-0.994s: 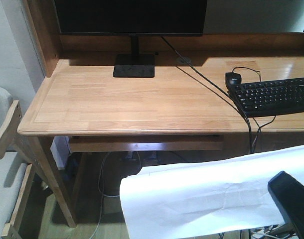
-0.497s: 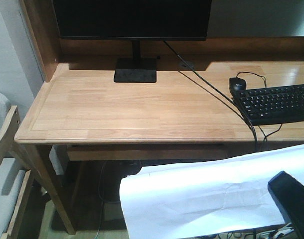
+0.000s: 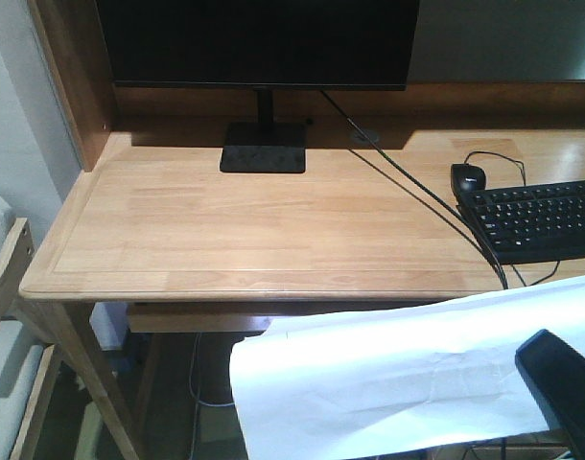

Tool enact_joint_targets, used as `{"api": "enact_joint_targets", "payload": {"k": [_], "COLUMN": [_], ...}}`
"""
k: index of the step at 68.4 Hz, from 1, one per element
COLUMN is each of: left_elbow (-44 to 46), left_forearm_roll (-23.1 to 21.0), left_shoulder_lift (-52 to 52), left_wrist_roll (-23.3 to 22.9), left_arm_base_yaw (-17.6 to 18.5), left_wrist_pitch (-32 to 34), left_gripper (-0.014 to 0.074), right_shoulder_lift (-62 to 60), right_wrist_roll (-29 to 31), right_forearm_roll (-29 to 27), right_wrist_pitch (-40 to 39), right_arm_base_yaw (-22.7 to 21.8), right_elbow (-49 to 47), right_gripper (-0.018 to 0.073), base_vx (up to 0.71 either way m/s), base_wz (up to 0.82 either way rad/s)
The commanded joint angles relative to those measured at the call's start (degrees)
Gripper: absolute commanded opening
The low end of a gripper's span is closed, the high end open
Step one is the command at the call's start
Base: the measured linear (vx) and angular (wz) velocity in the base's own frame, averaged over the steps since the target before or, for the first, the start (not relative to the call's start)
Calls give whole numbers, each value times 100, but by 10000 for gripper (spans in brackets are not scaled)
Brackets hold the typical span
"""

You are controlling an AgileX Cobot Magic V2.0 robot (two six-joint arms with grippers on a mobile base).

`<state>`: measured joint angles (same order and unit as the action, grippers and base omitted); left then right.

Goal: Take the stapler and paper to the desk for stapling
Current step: 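Drive up to the desk edge holding stapler and paper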

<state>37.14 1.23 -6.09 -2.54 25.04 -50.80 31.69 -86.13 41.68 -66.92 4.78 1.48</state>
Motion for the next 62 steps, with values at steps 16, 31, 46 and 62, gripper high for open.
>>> {"api": "enact_joint_targets", "payload": {"k": [16,31,46,62], "left_elbow": [159,159,159,159], "left_forearm_roll": [-9,-9,-9,-9], "left_shoulder_lift": [-94,-94,-94,-94], "left_wrist_roll": [-24,-24,-24,-24], "left_arm_base_yaw": [49,49,49,49], "left_wrist_pitch": [659,659,659,659], "left_gripper": [-6,-6,-6,-6], "right_shoulder_lift": [27,27,27,27], "right_wrist_roll": [78,78,78,78], "right_forearm_roll": [-208,-208,-208,-208], "right_wrist_pitch": [-659,-659,-659,-659], "right_arm_base_yaw": [-41,-41,-41,-41], "right_elbow": [137,137,137,137], "right_gripper": [-4,-4,-4,-4], "base_vx": [10,10,9,8], "base_wz": [-1,-2,-1,-1]}}
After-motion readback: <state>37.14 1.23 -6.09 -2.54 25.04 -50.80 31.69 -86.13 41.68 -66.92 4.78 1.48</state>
